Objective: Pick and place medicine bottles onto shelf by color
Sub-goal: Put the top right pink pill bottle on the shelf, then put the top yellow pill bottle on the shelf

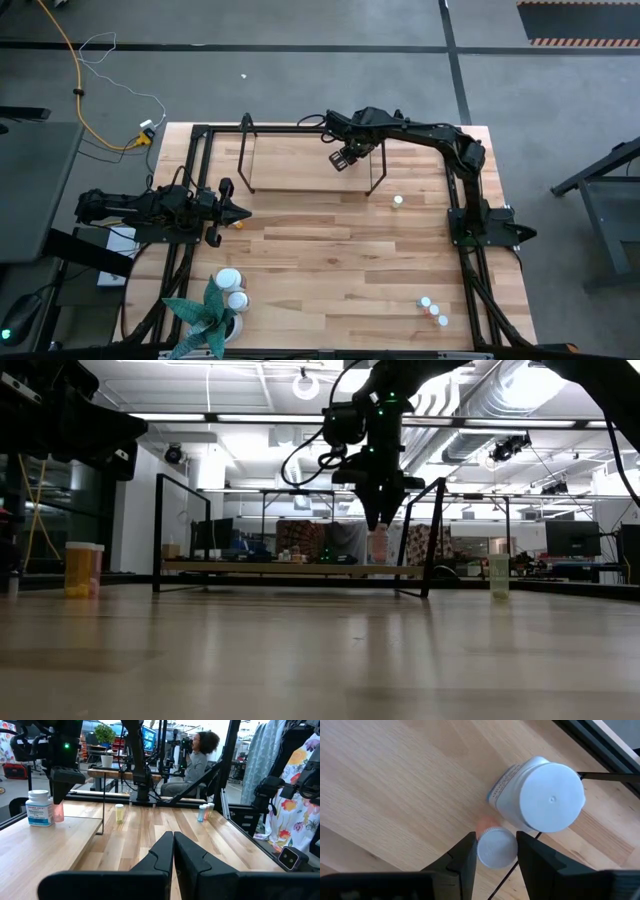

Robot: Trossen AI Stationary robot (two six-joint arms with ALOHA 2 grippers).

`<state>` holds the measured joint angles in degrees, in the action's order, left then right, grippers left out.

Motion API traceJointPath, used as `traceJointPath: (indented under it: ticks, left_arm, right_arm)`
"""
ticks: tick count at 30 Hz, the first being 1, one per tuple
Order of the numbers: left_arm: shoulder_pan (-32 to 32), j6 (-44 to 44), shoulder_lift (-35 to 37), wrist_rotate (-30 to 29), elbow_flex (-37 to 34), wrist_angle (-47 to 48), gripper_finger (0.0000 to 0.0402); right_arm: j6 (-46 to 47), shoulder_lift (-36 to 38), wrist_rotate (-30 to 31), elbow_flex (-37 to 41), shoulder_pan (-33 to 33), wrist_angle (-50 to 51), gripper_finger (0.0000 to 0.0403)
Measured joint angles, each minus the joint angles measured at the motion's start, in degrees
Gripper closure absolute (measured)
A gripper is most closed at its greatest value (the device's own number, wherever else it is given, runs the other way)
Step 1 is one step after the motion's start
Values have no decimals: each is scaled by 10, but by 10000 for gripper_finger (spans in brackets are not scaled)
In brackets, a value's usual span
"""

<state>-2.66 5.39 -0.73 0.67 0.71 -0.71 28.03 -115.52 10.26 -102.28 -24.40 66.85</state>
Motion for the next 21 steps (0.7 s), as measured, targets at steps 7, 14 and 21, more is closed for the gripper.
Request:
traceJointPath:
  ticks: [7,14,21]
  left_arm:
    - [0,0,0,0,0,0,398]
    - [0,0,0,0,0,0,398]
    - [0,0,0,0,0,0,398]
  right_arm:
    - [-4,0,2,0,0,0,278]
    - [-10,0,6,0,0,0,252]
    - [-11,0,8,0,0,-4,237]
